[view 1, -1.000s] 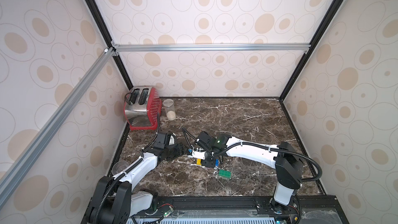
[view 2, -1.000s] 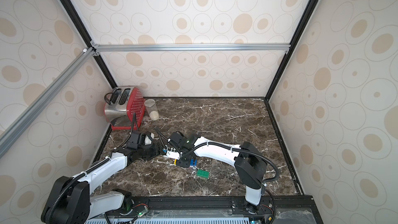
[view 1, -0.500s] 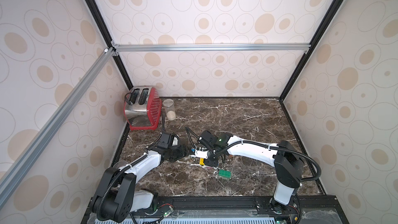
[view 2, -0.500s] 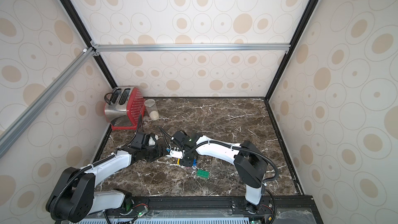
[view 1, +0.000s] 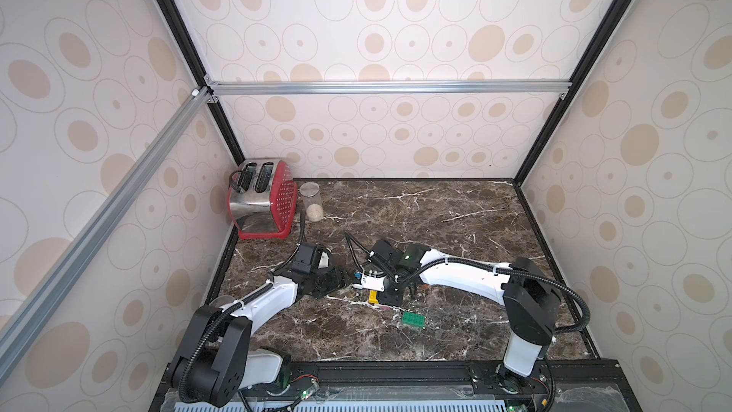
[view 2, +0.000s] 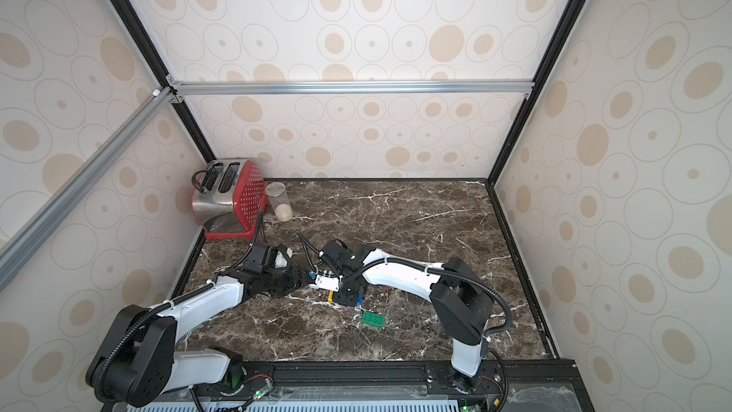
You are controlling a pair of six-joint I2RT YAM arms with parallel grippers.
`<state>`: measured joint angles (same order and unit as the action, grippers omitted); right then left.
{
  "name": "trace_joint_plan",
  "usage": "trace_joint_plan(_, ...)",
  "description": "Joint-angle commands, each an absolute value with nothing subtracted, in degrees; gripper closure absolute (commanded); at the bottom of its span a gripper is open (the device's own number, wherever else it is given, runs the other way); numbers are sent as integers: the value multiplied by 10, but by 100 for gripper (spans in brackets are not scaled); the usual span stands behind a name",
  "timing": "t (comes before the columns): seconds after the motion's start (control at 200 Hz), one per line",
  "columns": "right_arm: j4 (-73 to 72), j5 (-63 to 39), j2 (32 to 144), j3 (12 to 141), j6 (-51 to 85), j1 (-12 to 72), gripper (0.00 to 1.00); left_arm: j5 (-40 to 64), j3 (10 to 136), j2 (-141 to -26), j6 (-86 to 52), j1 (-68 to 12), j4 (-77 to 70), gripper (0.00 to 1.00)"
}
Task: Assemble a heart with lego
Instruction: Assemble the lego brick with the lego brick.
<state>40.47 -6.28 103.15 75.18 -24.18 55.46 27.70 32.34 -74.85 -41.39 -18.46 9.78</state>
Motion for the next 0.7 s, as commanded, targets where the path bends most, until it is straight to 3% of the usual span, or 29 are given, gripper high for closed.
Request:
trace_joint_plan(0.0,426,-69,1032,755,-264,548,76,268,346,-746,-420,-188,97,24)
trace_joint_plan(0.696,427,-64,1030,772,-258,547,75,261,349,-744,-412,-188,108,24)
